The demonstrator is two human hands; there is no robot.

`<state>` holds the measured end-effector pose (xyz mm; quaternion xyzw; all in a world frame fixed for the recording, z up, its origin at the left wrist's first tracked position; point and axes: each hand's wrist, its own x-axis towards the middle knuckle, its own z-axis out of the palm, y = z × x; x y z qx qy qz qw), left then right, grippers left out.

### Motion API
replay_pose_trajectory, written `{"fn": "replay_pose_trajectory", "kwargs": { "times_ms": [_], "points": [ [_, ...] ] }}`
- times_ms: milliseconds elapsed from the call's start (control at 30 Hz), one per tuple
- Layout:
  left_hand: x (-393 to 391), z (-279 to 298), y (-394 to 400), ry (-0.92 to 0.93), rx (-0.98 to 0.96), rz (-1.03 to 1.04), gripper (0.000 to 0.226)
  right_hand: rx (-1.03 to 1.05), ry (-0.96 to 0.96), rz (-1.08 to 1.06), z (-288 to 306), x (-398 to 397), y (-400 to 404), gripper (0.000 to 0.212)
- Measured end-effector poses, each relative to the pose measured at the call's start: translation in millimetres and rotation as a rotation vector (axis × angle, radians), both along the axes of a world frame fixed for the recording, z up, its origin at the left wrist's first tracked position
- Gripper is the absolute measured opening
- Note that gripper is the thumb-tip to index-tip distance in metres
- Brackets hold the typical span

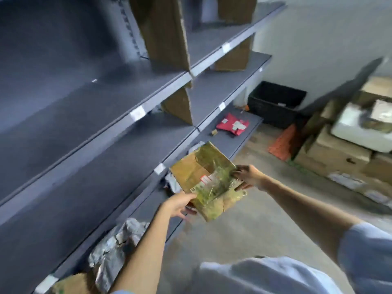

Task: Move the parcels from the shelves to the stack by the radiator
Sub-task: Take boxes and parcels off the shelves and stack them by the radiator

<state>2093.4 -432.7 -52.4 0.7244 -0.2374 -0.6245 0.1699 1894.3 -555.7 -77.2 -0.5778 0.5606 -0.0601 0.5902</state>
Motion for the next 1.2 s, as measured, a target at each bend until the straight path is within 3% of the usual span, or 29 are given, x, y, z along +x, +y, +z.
{"fn": "replay_pose_trajectory", "kwargs": {
  "times_ms": [167, 267, 433, 567, 667, 867, 967, 1200],
  "points": [
    [-163.2, -17.9, -129.5, 0.091, -0.087, -0.26, 0.007, -0.07, -0.103, -0.404, 28.3, -190.4, -46.1, 0.035],
    [-253.7, -24.4, -171.3, 0.131, -0.129, -0.343, 0.004, -0.172, -0.101, -0.633, 33.7, -271.9, -55.7, 0.027],
    [-343.2, -38.3, -241.3, 0.145, -0.069, -0.547, 0.003, -0.24, -0.064, -0.971, 2.2, -352.6, -61.0, 0.034],
    [-396.9, -55.5, -304.2, 0.121, -0.054, -0.708, 0.019, -0.247, -0.072, -1.201, -26.8, -392.8, -93.3, 0.034],
    [-425.0, -66.3, -364.1, 0.126, -0.031, -0.779, 0.03, -0.224, -0.077, -1.27, -40.8, -418.8, -150.7, 0.033],
    [-456.9, -75.7, -518.9, 0.152, 0.014, -0.728, 0.042, -0.144, -0.087, -1.28, -47.6, -453.1, -298.0, 0.033],
    [-473.7, -72.5, -592.2, 0.151, -0.008, -0.71, 0.03, -0.113, -0.131, -1.293, -48.5, -469.9, -368.8, 0.031],
    [-509.6, -90.5, -696.1, 0.094, 0.005, -0.653, 0.043, -0.007, -0.173, -1.438, -83.0, -495.9, -473.0, 0.031]
  ]
}}
